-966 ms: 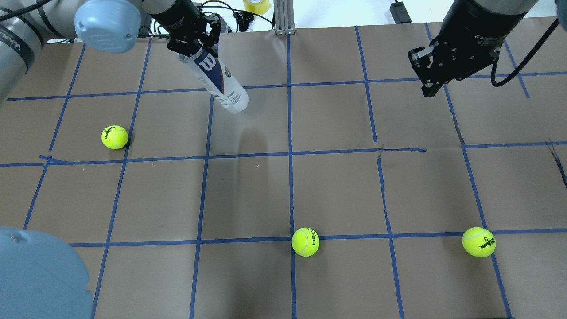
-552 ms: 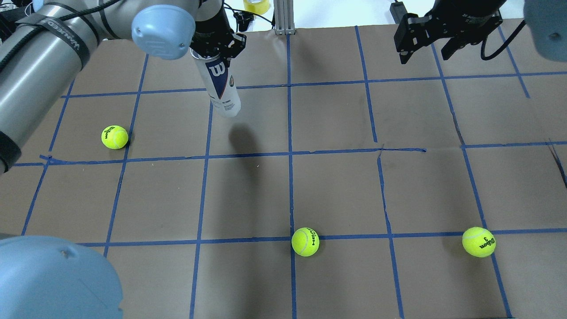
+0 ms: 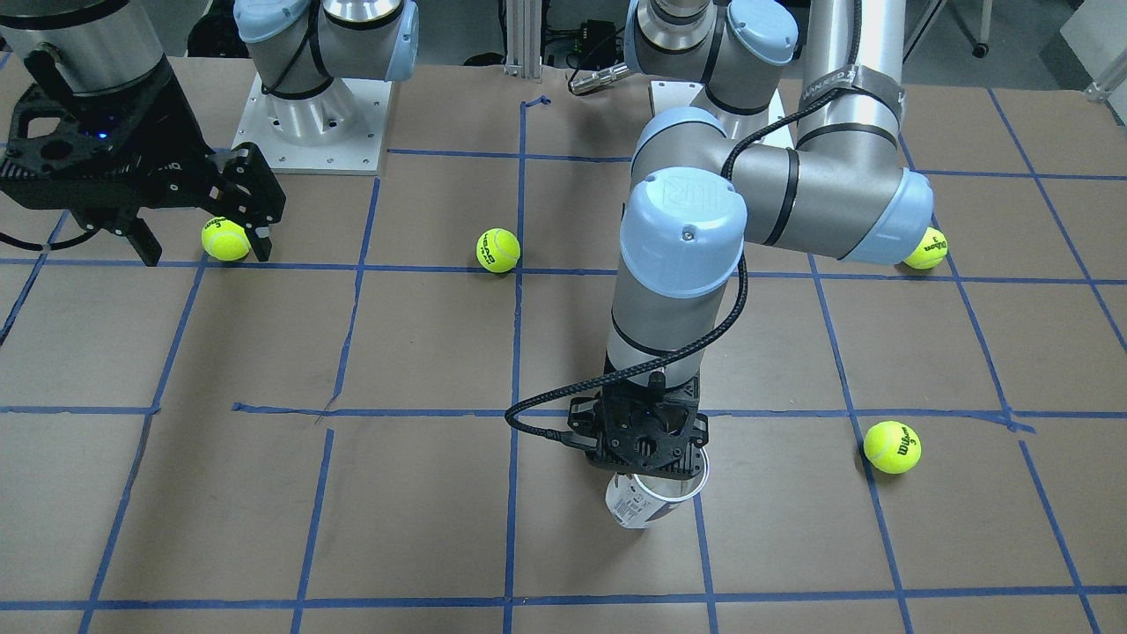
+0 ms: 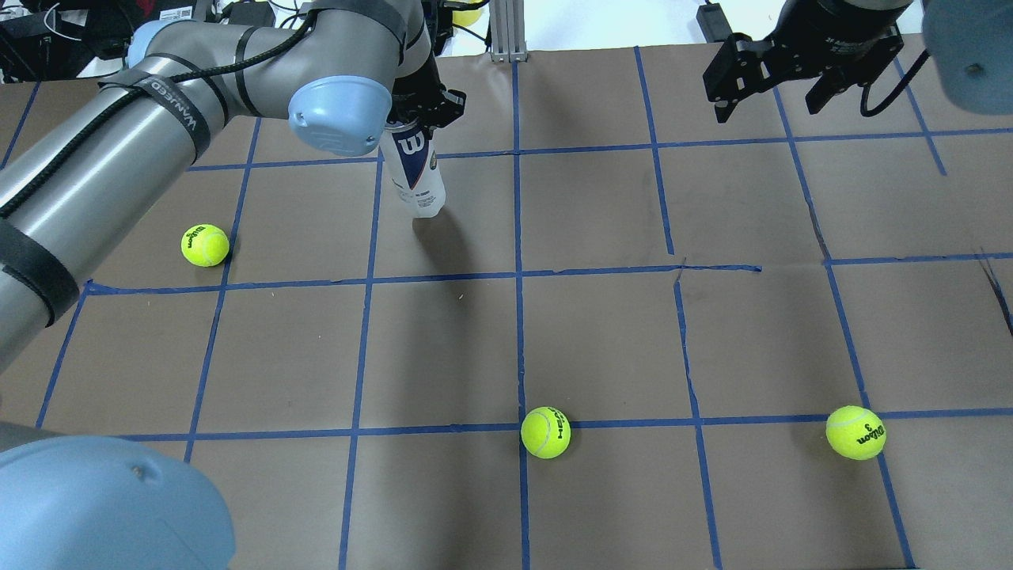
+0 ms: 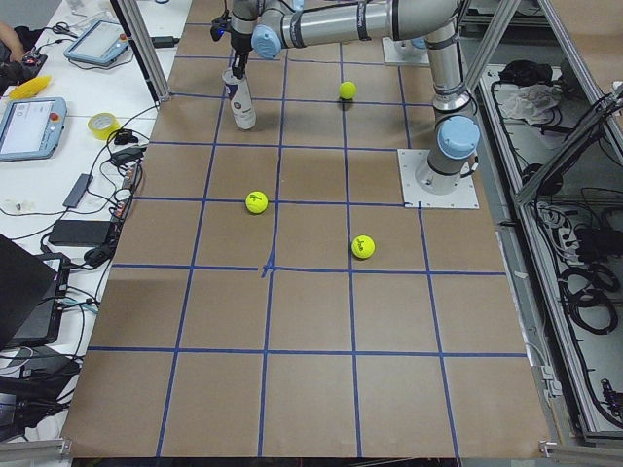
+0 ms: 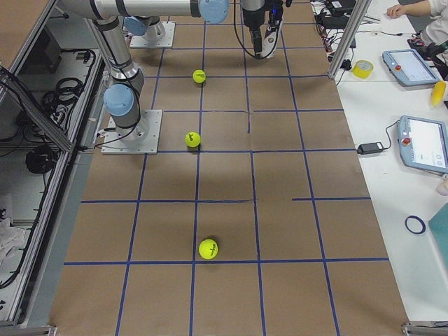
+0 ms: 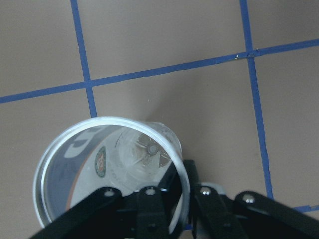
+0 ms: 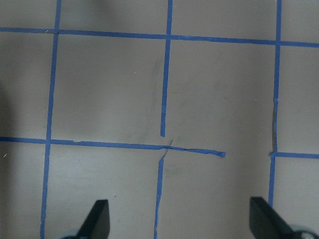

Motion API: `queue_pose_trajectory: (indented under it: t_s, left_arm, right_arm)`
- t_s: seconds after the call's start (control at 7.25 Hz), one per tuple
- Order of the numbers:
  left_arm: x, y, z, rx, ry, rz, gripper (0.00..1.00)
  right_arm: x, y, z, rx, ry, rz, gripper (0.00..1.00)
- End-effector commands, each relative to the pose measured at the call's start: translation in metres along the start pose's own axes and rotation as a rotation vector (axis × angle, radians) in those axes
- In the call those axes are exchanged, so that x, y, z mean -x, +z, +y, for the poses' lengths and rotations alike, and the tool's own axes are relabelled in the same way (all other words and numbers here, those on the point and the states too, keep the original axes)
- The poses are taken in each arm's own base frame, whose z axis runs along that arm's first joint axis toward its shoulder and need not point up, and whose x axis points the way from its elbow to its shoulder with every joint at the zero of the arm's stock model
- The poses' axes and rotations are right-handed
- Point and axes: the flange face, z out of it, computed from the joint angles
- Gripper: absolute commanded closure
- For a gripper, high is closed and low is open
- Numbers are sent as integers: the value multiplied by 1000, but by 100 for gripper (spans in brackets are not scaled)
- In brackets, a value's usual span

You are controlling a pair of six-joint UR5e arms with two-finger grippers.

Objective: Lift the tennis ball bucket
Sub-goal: 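Lower the upright can onto the table with the left gripper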

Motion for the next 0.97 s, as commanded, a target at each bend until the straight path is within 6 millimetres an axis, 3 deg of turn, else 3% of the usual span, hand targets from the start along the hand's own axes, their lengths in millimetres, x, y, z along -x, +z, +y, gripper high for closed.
queue_pose_trajectory:
  t_s: [0.0,0.28,0.41,0.83]
  left_arm:
    - [-13,4,5,8,12,3,87]
    - [-21,8,10,16,1,3,82]
    - [-21,6,9,13,1,3,71]
    - [-21,-1,9,3,0,7,17]
  right_arm:
    - [-1,0,0,2,2,5,0]
    - [-1,0,0,4,2,4,0]
    - [0,4,0,12,1,2,0]
    - [-2,2,2,12,3,7,0]
